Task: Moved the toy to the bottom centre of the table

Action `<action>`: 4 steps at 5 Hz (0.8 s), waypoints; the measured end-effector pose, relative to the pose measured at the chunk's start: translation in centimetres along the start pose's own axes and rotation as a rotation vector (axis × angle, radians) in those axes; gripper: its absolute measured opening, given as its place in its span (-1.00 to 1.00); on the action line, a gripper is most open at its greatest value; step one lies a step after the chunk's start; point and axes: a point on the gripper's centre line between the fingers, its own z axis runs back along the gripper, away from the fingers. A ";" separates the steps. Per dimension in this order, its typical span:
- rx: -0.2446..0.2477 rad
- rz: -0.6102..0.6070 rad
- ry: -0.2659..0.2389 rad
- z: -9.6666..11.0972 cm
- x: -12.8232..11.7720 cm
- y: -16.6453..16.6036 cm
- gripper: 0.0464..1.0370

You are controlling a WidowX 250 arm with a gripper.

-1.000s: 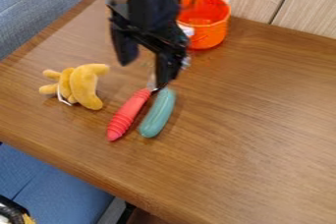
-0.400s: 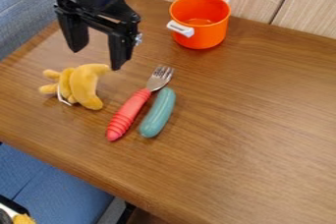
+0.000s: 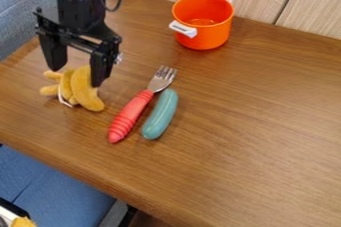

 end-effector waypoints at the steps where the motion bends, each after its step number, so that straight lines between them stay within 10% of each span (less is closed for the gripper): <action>1: 0.001 -0.005 0.019 -1.3 0.0 -0.2 0.81; 4: 0.023 0.007 0.010 -1.4 0.3 -0.3 0.06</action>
